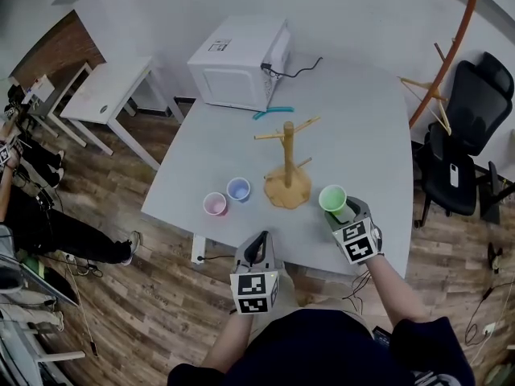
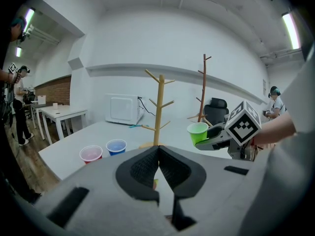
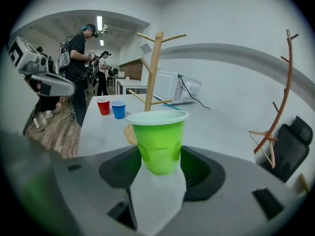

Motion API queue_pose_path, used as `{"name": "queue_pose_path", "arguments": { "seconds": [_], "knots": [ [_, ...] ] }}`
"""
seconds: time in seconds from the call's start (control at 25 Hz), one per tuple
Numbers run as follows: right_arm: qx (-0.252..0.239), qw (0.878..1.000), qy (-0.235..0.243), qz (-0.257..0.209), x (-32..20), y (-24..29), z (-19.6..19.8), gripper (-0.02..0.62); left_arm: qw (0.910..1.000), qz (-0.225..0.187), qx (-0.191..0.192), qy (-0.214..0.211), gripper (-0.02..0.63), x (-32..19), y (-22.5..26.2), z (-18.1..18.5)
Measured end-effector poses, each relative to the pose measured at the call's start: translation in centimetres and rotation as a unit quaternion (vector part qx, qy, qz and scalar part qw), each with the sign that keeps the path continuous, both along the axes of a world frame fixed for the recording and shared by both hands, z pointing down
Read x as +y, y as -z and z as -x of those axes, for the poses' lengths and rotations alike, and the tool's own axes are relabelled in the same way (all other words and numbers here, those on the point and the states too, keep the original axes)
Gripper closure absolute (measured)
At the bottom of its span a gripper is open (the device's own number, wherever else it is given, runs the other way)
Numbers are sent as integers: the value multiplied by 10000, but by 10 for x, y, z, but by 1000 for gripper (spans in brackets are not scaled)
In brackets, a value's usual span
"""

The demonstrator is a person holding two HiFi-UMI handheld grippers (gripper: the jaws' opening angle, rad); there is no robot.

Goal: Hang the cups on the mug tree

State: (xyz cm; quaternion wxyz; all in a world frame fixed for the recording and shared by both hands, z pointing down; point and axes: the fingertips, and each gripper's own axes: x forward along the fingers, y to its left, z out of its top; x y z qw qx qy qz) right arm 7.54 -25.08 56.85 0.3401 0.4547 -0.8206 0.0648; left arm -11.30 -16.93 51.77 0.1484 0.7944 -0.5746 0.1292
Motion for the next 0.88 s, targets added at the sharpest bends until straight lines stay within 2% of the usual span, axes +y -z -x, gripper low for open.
{"name": "queue_pose_path", "arguments": {
  "seconds": [0.56,0.88],
  "knots": [
    [759,9962,376,-182,-55,8,17,334,9998,146,23,-118,586,-19,-6,19],
    [1417,9880,572,-203,-85,-4,13,334,9997,165,14,-199,586,-37,-8,28]
  ]
}}
